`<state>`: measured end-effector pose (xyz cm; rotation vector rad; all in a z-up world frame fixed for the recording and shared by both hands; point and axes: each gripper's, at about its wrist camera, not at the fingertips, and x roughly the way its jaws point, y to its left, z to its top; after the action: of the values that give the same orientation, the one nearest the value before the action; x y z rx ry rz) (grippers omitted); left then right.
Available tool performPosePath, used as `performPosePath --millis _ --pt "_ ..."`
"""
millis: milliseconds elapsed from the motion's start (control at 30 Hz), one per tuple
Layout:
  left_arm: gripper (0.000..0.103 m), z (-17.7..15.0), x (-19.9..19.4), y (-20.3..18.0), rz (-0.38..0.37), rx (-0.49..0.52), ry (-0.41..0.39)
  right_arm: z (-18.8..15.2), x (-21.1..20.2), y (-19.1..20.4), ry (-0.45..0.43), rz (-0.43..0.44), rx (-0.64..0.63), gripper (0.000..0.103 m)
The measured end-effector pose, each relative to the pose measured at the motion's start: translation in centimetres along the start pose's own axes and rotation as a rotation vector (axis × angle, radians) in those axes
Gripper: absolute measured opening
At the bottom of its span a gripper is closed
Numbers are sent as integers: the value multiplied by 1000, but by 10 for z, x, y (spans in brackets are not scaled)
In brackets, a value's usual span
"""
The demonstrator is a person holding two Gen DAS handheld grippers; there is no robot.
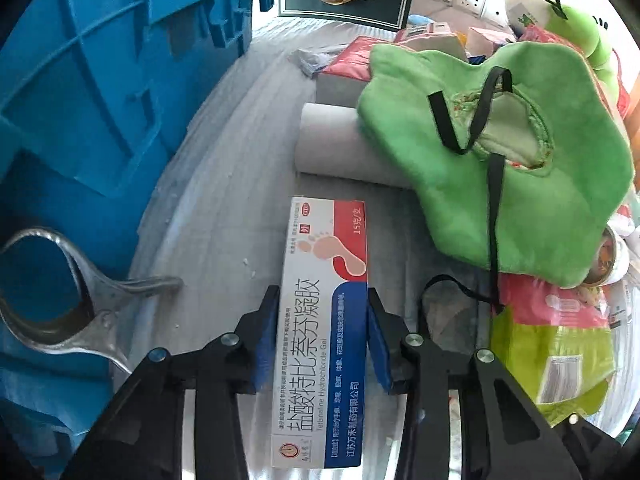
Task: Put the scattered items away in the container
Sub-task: 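Grasp another foot-cream box with the left tool while the right tool grasps a white medicine box, then carry both held boxes up and over into the blue bin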
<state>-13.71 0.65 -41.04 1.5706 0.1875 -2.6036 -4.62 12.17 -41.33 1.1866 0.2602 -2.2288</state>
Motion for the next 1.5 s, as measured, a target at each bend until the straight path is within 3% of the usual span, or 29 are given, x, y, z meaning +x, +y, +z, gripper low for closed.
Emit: performPosePath --millis 33,67,567,933,1200,1500 --pt "39 -1 -1 0 -2 -1 -2 0 -1 -2 2 1 5 28" --pt "39 -2 -2 0 -1 -4 -5 -1 -3 -5 5 5 12 27" --pt "39 -12 -32 -17 51 47 -27 -27 -57 -9 -6 22 38 27" --pt "39 -17 -89 -41 31 80 -82 -9 -96 -37 -44 -37 96 27" --pt "39 3 -123 -70 5 110 -122 -3 -155 -59 -87 -110 144 26" --pt "39 25 -191 -109 -40 155 -177 13 -243 -96 -142 -213 257 27"
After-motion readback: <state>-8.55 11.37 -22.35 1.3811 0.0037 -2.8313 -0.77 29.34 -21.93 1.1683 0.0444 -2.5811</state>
